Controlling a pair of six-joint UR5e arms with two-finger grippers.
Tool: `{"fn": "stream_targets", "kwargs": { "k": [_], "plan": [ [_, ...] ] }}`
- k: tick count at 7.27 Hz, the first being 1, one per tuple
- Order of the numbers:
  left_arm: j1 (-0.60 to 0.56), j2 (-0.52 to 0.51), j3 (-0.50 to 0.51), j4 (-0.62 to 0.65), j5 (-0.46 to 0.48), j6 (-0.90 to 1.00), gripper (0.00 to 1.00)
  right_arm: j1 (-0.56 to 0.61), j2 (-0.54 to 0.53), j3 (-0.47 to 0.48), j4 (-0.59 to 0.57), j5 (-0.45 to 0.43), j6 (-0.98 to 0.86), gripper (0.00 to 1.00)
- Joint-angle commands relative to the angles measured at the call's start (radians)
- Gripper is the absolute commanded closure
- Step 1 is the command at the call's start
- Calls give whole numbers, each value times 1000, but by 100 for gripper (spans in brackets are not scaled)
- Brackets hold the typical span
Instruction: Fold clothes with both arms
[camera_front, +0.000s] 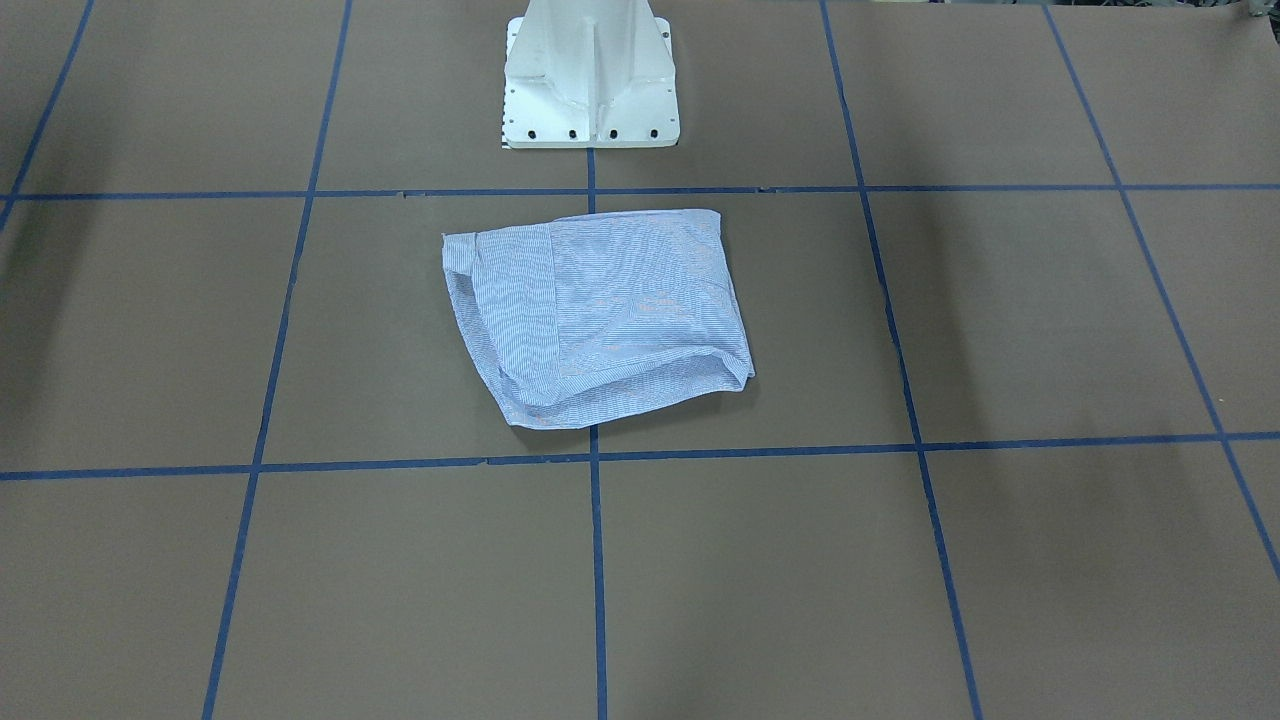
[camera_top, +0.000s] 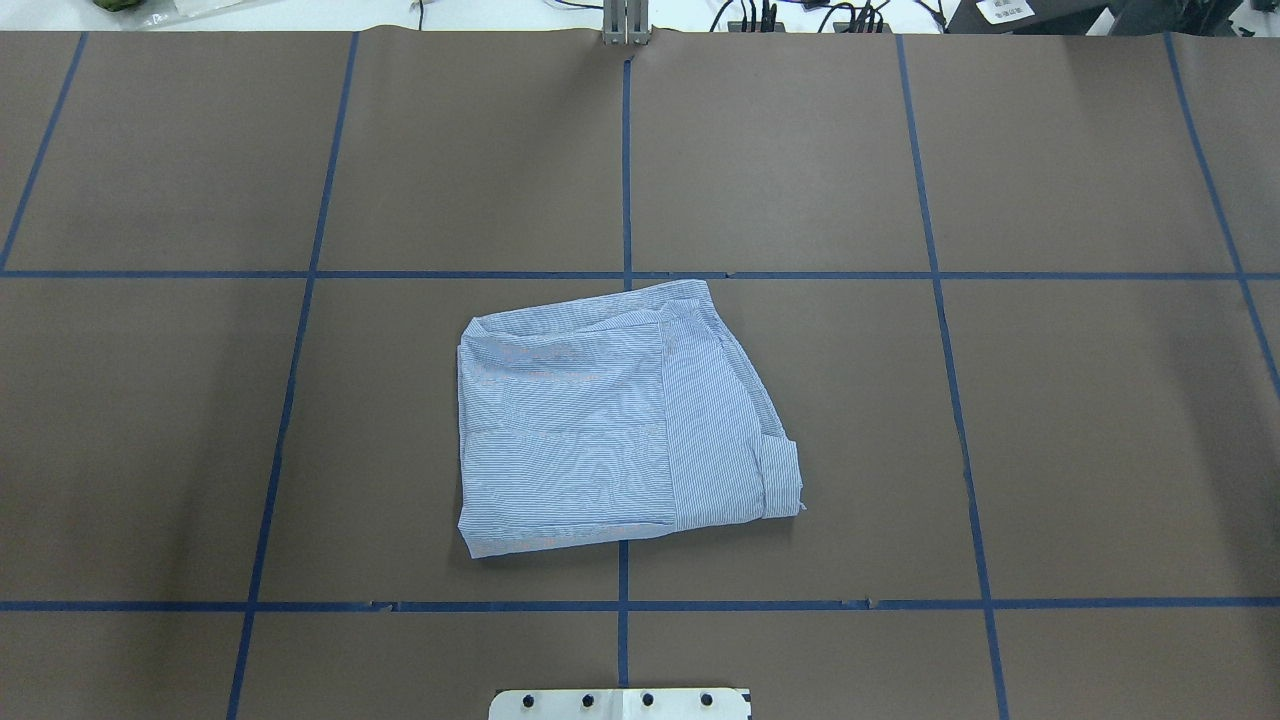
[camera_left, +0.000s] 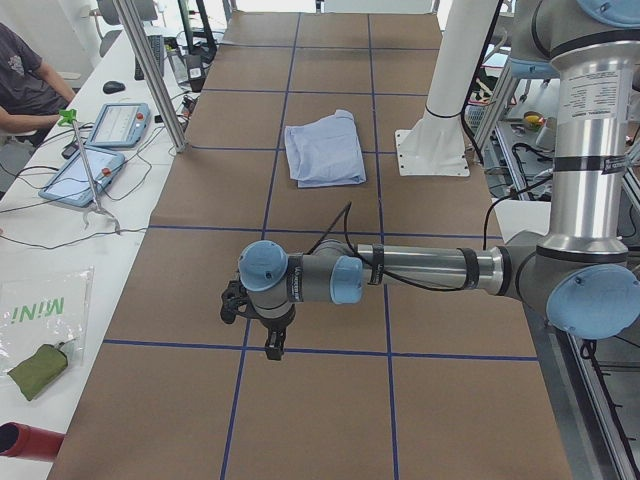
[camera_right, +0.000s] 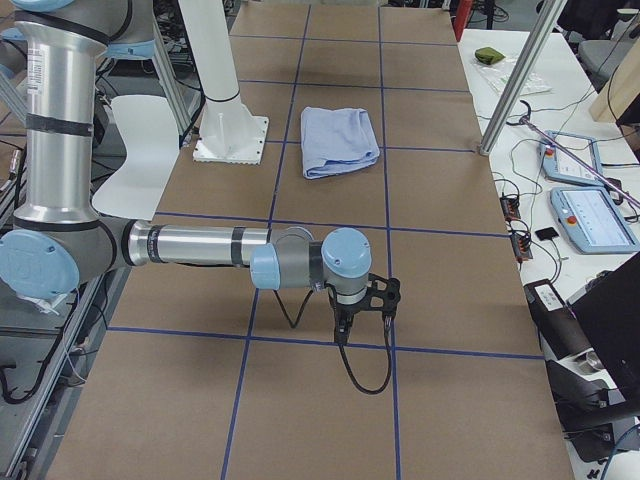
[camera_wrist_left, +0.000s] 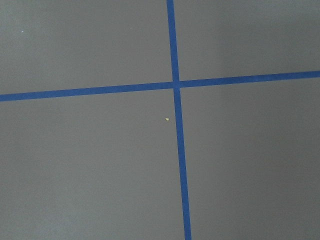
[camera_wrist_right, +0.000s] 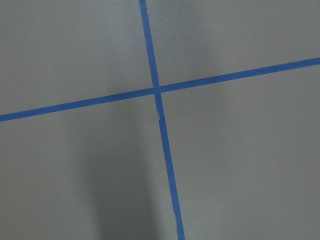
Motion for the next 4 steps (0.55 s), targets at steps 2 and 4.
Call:
{"fn": "stream_targets", "kwargs": {
  "k": [2, 4],
  "plan": [
    [0, -1, 4, 0, 0, -2, 0, -46, 4, 11, -30, -24, -2, 0],
    [0, 1, 5, -2, -1, 1, 0, -38, -19, 29, -67, -15, -124, 0]
  ]
}}
